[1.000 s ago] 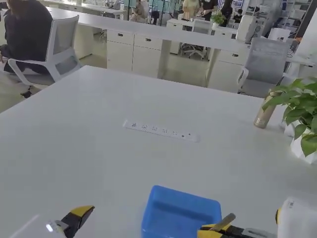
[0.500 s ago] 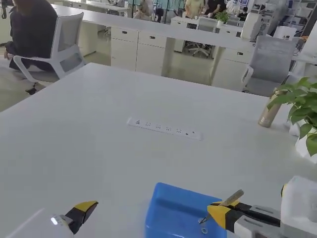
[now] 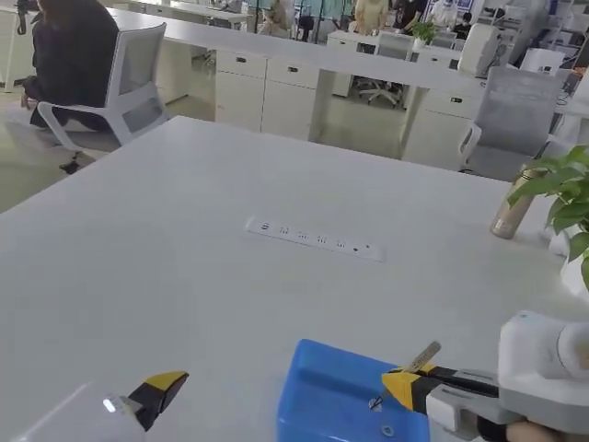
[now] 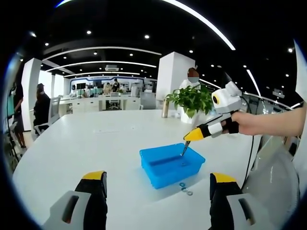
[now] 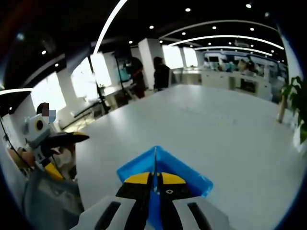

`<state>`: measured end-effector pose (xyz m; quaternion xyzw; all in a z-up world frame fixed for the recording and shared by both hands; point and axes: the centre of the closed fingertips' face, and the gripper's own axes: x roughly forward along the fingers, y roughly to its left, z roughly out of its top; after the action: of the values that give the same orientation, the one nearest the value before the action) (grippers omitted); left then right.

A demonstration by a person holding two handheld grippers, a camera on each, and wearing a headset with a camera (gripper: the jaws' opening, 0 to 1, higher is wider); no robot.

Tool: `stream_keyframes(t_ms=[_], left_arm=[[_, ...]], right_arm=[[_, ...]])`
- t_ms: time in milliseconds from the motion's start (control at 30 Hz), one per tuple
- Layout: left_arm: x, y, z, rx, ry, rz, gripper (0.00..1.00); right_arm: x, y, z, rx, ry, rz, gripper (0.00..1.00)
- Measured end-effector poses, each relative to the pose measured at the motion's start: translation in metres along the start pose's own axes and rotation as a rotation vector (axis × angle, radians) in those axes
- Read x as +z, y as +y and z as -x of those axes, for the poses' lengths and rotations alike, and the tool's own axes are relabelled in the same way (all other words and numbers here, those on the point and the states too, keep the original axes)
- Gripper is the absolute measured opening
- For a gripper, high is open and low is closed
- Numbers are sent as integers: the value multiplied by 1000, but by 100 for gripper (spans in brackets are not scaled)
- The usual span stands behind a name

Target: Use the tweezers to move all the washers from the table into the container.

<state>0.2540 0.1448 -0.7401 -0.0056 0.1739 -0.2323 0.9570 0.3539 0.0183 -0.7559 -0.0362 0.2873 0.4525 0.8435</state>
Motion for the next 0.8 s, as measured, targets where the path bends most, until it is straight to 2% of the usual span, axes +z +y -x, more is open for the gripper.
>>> stream_keyframes(t_ms=[367, 800], left_arm=[[-1, 0, -1, -2, 7, -2, 90], [-2, -1, -1, -6, 9, 0, 89]], right_arm=[[-6, -1, -10, 13, 50, 22, 3], [-24, -17, -21, 5, 130, 26, 3]])
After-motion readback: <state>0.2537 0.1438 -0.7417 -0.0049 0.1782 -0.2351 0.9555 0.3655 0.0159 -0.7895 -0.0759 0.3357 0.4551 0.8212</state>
